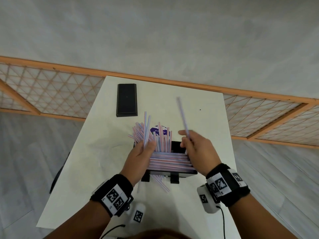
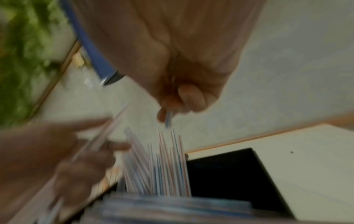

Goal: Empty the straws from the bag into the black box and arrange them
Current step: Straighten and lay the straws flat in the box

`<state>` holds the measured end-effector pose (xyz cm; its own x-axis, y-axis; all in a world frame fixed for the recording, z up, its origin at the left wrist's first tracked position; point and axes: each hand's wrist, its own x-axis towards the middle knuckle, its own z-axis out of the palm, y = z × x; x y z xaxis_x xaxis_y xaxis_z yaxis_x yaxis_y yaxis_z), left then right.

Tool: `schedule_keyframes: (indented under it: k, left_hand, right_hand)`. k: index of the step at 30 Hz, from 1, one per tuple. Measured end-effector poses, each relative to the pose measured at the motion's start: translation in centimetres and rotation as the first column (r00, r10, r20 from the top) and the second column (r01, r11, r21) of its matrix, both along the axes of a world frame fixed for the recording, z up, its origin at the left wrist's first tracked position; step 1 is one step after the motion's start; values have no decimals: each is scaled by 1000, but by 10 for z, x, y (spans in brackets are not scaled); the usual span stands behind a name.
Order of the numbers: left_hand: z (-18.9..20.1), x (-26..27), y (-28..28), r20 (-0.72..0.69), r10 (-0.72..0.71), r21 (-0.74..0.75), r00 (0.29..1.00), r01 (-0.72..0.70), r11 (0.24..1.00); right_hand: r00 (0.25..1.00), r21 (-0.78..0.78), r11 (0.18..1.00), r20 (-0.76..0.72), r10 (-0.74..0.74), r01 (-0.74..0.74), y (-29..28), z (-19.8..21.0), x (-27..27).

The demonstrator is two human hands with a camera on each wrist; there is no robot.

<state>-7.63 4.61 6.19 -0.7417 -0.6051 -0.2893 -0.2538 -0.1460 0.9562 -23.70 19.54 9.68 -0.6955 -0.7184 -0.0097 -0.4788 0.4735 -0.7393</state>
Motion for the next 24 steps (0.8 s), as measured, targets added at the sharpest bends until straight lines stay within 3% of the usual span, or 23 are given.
schedule_keyframes:
  k: [2, 4, 7, 9, 11, 13, 14, 17, 19, 24]
  left_hand:
    - [9, -3, 6, -39, -61, 13, 997, 62, 998]
    - [10, -10, 11, -46, -105, -67, 993, 102, 993]
    - [6, -21, 16, -37, -30, -89, 999, 27, 996]
    - [6, -27, 18, -19, 65, 75, 998, -64, 995]
    - [7, -35, 21, -22, 184, 277, 983, -171, 946]
    - [11, -40, 26, -48, 246, 323, 968, -217, 921]
    - [14, -40, 29, -81, 225, 317, 971, -189, 929]
    - [15, -34, 34, -122, 146, 325, 982, -100, 941]
    - [5, -26, 28, -156, 145, 302, 977, -93, 949]
    - [-12, -7, -4, -130, 355, 157, 926, -334, 929]
  right_hand:
    - [979, 178, 965, -40, 201, -191, -4, -7, 5]
    - [923, 292, 895, -86, 375, -337, -9, -17, 15]
    - [878, 304, 863, -138, 459, -403, -15, -19, 26]
    - [885, 235, 879, -119, 450, -415, -17, -17, 31]
    - [901, 103, 897, 106, 420, -430, -21, -11, 36]
    - [861, 13, 913, 338, 379, -407, -25, -7, 37]
    - [873, 32, 923, 339, 351, -384, -27, -10, 36]
    - [935, 202, 917, 159, 316, -344, -28, -20, 22]
    - [926, 293, 881, 39, 377, -371, -27, -19, 13]
    - [875, 562, 734, -36, 483, -382, -12, -31, 0]
